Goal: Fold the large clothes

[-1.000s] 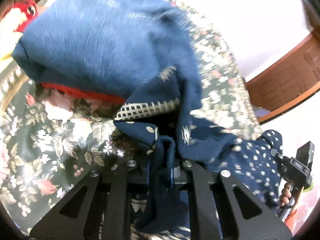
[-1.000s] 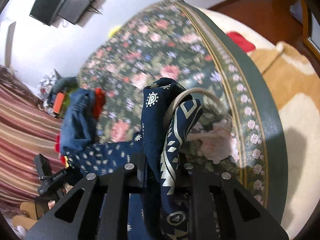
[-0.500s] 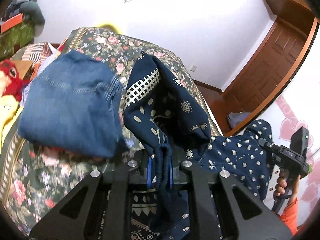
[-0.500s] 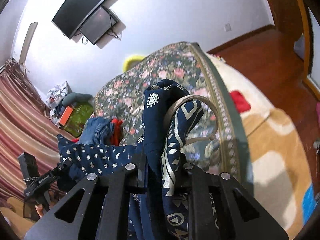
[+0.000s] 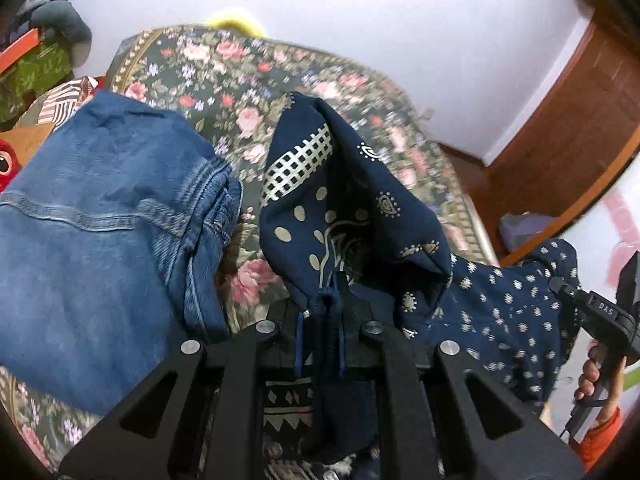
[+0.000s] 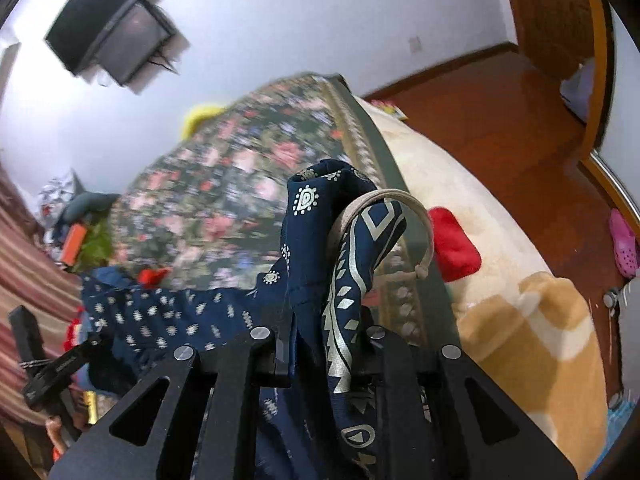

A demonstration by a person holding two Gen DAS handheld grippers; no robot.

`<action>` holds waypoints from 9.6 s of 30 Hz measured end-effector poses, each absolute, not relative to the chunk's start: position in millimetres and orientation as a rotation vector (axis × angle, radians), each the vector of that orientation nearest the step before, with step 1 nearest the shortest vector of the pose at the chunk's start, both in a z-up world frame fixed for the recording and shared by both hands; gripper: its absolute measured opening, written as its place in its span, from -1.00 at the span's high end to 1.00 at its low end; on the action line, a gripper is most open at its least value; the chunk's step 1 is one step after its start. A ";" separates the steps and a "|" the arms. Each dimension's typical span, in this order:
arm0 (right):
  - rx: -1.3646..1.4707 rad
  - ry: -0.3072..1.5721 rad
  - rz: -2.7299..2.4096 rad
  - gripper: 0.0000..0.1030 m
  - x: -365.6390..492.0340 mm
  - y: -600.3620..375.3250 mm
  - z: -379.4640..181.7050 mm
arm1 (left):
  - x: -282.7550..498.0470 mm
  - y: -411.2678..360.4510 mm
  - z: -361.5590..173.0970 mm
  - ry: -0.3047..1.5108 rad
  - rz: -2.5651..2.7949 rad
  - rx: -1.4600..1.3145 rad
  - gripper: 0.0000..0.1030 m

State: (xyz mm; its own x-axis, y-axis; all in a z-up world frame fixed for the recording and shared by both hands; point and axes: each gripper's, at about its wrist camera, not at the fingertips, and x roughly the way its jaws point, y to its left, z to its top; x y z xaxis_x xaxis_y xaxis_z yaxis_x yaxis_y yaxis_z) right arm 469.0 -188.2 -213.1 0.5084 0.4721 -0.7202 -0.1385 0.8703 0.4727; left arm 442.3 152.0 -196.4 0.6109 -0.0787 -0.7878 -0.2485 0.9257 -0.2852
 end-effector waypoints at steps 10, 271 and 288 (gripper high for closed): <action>0.193 0.988 0.241 0.21 482.7 -189.8 -252.0 | 473.9 162.0 -257.1 1.002 0.192 -0.309 0.68; 0.091 0.923 0.539 -0.67 341.8 -92.6 -155.5 | 344.5 104.9 -97.3 0.524 0.065 -0.385 0.70; -0.026 1.080 0.714 -0.67 335.2 -21.9 -227.5 | 355.2 65.6 -138.8 0.669 0.133 -0.075 0.69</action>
